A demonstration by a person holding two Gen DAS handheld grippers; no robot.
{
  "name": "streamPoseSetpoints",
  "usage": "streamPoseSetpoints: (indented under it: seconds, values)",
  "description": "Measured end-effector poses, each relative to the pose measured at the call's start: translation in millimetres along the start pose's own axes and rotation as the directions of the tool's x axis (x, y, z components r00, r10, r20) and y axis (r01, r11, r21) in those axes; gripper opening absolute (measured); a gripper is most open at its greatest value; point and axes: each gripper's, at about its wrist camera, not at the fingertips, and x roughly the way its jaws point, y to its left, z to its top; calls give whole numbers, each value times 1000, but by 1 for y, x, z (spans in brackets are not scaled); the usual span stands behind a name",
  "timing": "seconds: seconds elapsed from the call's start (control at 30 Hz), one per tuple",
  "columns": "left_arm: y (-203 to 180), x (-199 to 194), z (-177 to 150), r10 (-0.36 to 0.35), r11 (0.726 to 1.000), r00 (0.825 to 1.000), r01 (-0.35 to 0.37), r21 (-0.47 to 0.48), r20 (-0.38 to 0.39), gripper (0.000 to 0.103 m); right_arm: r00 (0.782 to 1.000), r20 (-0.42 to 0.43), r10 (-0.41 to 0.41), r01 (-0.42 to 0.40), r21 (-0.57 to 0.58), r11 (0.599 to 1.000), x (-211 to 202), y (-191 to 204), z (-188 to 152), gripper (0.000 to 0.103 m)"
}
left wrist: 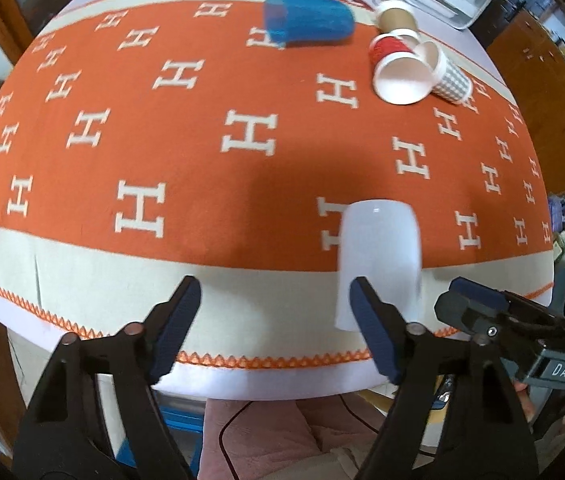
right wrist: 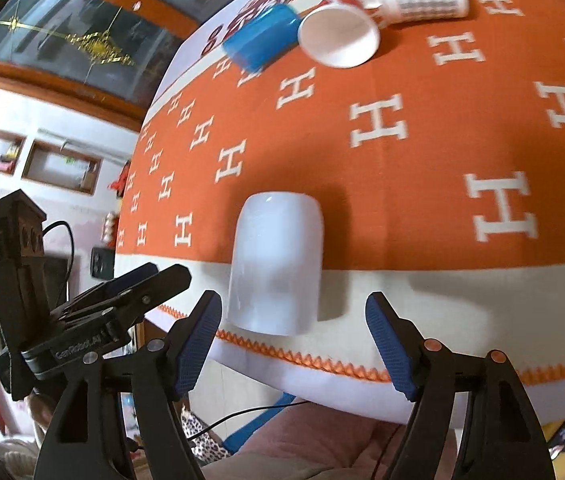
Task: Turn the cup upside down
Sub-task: 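Grasp the white cup with the right tool while the left tool releases it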
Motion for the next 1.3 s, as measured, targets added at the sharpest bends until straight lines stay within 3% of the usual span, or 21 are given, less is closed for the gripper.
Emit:
streamPoseSetpoints:
  seconds: [0.27,0.6,0.73,0.9,1.03,1.13,1.23,1.3]
  values:
    - [20,12,-2,34,998,998,-32,-52,45,66,995,-77,70,-74,-41,996,33,-2,22,76]
    - [31,20,1,50,997,992,-42,-70,112,62,972,-167,168,-174,-20,985,73,-8,52,75]
    - [32,25,3,40,997,994,-33,-69,105,62,965,-190,182,-192,-36,981,84,-5,55,65]
    - [29,29,7,31,998,994,-25,-56,103,62,968,-177,179,-195,-78,978,83,1,52,63]
    - [24,28,11,29,999,992,-24,-44,122,62,981,-83,177,-189,-160,969,66,10,47,62]
    - [19,25,14,36,999,987,-32,-32,155,62,983,76,169,-145,-248,958,48,19,43,62]
    - [18,22,19,38,999,981,-31,-39,192,62,959,265,101,3,-366,931,38,31,33,62]
    - [17,22,22,47,998,976,-38,-44,213,62,939,340,58,88,-396,914,41,36,28,62]
